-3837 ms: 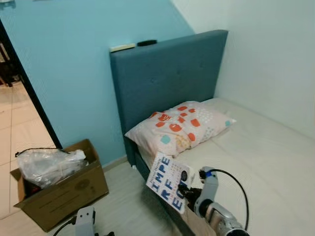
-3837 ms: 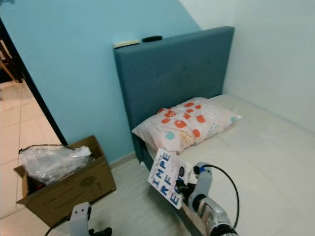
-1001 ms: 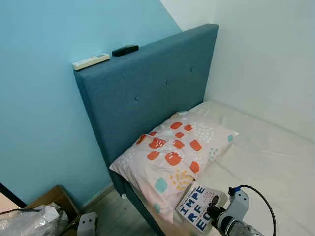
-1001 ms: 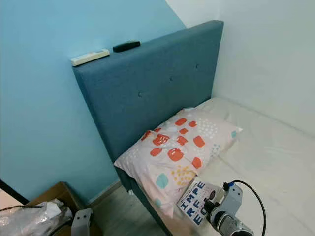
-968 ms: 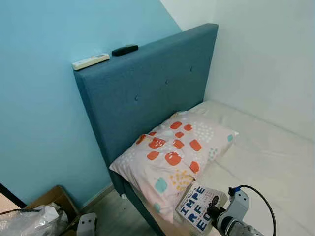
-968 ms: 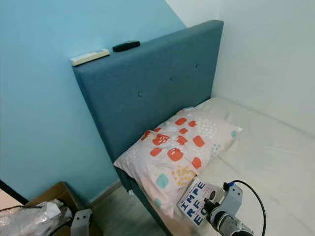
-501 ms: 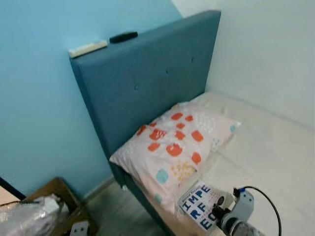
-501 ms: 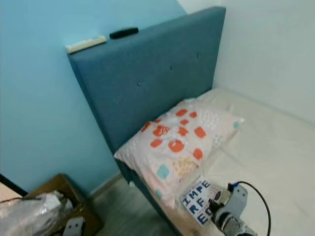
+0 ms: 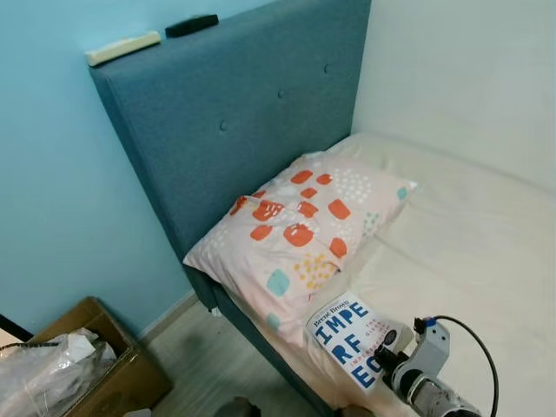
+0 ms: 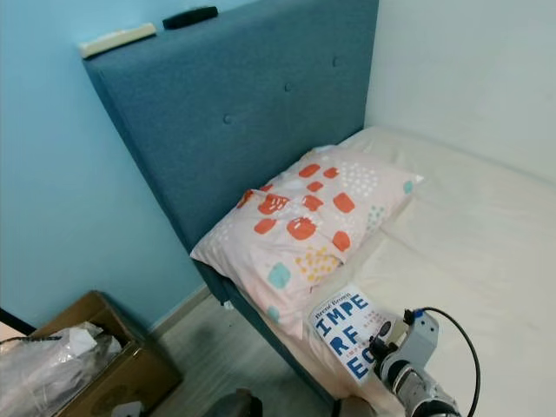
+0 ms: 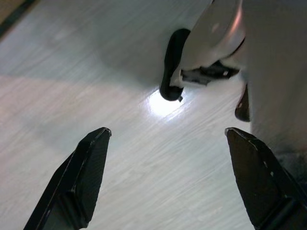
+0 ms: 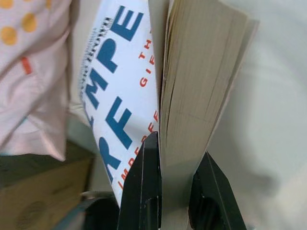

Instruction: Clean up the room

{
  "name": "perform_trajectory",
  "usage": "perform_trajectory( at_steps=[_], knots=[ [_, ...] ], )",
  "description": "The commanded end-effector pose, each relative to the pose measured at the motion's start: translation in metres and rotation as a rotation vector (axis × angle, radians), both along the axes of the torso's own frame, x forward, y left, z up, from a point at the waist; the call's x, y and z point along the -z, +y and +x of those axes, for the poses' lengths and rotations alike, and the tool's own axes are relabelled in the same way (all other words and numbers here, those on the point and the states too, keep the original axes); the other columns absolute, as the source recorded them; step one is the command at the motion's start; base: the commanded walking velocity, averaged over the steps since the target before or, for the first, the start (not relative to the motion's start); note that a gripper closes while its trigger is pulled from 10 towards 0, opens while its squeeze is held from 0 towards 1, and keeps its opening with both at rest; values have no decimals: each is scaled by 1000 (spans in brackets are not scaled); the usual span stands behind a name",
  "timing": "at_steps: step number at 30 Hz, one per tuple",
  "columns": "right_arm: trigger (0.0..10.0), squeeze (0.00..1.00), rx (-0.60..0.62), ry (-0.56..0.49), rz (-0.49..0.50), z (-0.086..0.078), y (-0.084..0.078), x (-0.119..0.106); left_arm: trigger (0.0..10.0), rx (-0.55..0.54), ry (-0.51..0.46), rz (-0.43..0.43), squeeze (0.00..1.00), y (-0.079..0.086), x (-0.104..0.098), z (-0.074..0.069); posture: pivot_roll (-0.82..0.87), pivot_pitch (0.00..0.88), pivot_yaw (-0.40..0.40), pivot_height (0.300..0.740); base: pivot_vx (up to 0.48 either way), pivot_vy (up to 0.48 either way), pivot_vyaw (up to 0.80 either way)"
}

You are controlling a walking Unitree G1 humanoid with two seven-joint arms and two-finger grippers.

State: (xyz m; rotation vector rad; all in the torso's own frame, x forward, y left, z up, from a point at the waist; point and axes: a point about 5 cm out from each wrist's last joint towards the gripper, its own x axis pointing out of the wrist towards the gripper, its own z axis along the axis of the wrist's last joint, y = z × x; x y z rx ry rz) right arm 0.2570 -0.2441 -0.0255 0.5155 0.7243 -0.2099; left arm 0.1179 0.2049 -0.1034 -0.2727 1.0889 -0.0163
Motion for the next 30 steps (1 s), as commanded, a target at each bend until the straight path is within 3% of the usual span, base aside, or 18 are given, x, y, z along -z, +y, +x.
perform_trajectory(
  at_steps=[1, 8, 9, 10, 11, 12, 13, 14, 21, 22, 23, 24, 25, 26, 27, 28, 30],
  knots=[
    [10000, 0, 15, 39, -54, 0, -5, 0, 10000, -6, 31, 20, 0, 11, 2, -13, 174, 229, 53, 633, 0, 0, 0],
    [10000, 8, 40, -89, -89, 21, -18, -24, 10000, -16, 34, 16, 0, 12, 2, -17, 175, 236, 50, 633, 0, 0, 0],
    [10000, 114, 35, -102, -96, 24, -19, -27, 10000, -15, 33, 15, 0, 12, 2, -17, 177, 235, 50, 633, 0, 0, 0],
    [10000, 396, 31, -107, -101, 25, -20, -29, 10000, -14, 33, 14, 0, 12, 2, -17, 177, 235, 50, 633, 0, 0, 0],
    [10000, 396, 31, -107, -101, 25, -20, -29, 10000, -14, 33, 14, 0, 12, 2, -17, 177, 235, 50, 633, 0, 0, 0],
    [10000, 584, 23, -117, -112, 28, -20, -32, 10000, -15, 30, 11, 0, 11, 2, -17, 183, 236, 48, 633, 0, 0, 0],
    [10000, 584, 23, -117, -112, 28, -20, -32, 10000, -15, 30, 11, 0, 11, 2, -17, 183, 236, 48, 633, 0, 0, 0],
    [10000, 1000, 2, -117, -141, 30, -20, -33, 10000, -16, 27, 9, 0, 11, 2, -16, 185, 236, 47, 633, 0, 0, 0],
    [10000, 1000, -36, -76, -233, 30, -25, -35, 10000, -18, 22, 6, 0, 10, 2, -15, 182, 230, 45, 633, 0, 0, 0],
    [10000, 1000, -61, -37, -299, 27, -28, -33, 10000, -18, 23, 6, 0, 9, 2, -15, 178, 228, 45, 633, 0, 0, 0],
    [10000, 1000, -61, -37, -299, 27, -28, -33, 10000, -18, 23, 6, 0, 9, 2, -15, 178, 228, 45, 633, 0, 0, 0],
    [10000, 937, -79, 16, -380, 23, -35, -32, 10000, -17, 23, 5, 0, 9, 2, -15, 172, 225, 44, 633, 0, 0, 0],
    [10000, 937, -79, 16, -380, 23, -35, -32, 10000, -17, 23, 5, 0, 9, 2, -15, 172, 225, 44, 633, 0, 0, 0],
    [10000, 286, -82, 65, -458, 18, -44, -31, 10000, -17, 24, 4, 0, 8, 2, -15, 168, 221, 42, 633, 0, 0, 0],
    [10000, 286, -82, 65, -458, 18, -44, -31, 10000, -17, 24, 4, 0, 8, 2, -15, 168, 221, 42, 633, 0, 0, 0],
    [10000, 0, -64, 103, -512, 13, -52, -31, 10000, -17, 24, 3, 0, 7, 2, -15, 165, 218, 41, 633, 0, 0, 0],
    [10000, 0, -25, 138, -560, 7, -63, -31, 10000, -18, 22, 1, 0, 5, 2, -13, 162, 215, 39, 633, 0, 0, 0]
  ],
)
